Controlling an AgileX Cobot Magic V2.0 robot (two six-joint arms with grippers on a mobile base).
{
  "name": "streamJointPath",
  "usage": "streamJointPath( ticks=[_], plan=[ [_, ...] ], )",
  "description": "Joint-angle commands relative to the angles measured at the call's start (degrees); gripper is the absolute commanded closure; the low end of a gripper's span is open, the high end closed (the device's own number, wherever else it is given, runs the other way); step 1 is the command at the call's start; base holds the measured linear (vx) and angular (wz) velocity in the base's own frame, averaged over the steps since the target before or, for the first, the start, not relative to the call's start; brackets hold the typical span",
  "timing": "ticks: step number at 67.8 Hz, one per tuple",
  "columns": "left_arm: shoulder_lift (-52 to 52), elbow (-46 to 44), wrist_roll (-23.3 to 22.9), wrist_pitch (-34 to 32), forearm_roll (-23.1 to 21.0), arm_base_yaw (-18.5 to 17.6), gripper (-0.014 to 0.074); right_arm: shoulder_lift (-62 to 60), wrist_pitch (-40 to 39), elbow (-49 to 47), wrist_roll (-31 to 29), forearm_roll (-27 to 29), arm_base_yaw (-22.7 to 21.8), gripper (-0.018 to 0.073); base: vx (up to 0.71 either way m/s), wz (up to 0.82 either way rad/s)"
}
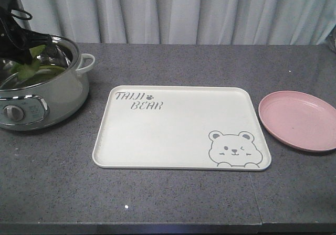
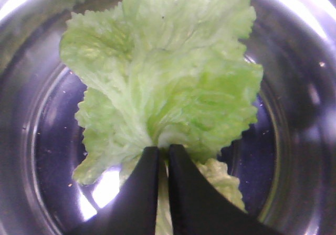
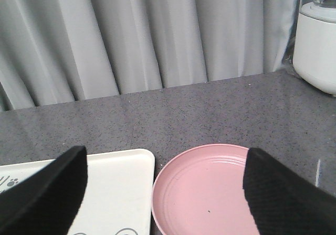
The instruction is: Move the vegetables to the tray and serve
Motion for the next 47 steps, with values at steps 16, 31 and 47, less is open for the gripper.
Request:
streamJointPath(
  ticks=[16, 31, 47],
  plan=[
    [-9.7, -1.7, -0.1, -5.0, -0.3, 0.1, 0.0603, 1.8, -6.0, -2.1, -0.4, -0.3, -0.2, -0.0021, 0.0, 0.0],
    [-15.2, -1.7, 0.0, -5.4, -4.8, 0.1, 0.0603, 7.9, -18.7, -3.1, 5.1, 0.0, -0.2, -0.0021, 0.0, 0.0],
    [-19.6, -1.7, 6.0, -6.7, -18.6, -1.4, 0.0603, 17.1, -31.5, -12.4, 19.5, -7.3, -0.2, -0.0021, 0.0, 0.0]
  ],
)
